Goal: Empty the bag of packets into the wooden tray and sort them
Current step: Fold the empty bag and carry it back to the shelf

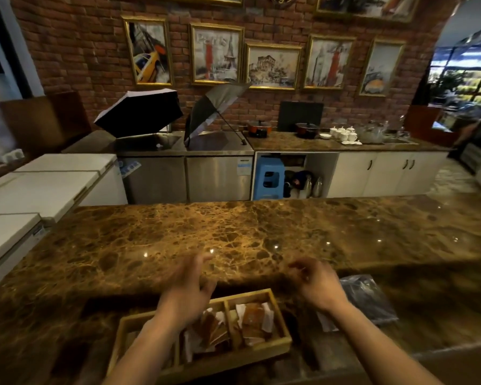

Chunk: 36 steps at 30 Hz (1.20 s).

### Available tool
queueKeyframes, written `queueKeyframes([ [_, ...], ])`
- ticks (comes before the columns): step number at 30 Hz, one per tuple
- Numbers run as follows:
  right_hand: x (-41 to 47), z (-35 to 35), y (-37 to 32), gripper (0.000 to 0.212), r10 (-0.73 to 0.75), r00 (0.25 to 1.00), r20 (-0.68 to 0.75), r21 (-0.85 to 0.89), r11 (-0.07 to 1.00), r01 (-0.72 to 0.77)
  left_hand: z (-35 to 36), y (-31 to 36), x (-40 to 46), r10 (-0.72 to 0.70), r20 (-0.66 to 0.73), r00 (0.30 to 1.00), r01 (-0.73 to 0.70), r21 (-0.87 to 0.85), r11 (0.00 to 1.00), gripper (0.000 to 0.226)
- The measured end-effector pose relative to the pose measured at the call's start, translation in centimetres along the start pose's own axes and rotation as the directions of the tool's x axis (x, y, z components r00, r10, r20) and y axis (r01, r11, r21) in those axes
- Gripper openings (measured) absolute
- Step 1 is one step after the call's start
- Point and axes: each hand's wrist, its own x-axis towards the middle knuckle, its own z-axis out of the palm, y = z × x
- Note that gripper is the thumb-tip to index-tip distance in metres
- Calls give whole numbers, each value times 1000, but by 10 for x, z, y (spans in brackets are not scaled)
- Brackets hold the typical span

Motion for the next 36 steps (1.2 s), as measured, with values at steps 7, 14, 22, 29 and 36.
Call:
queueKeyframes([
  [7,1,-61,95,39,82,994,-74,-182,979,-94,70,98,35,37,14,999,-37,23,999,54],
  [14,3,-92,173,63,98,993,68,-260,962,-77,147,170,49,106,201,974,-131,116,984,65],
  [22,-3,-99,215,108,-5,941,337,-176,982,69,187,188,40,-25,526,850,-110,224,968,111],
  [29,-3,-92,223,53,5,945,326,-217,974,70,195,184,37,20,540,841,-208,289,935,104],
  [36,5,-110,203,28,6,975,220,-170,985,32,186,194,44,119,395,911,-218,218,951,68],
])
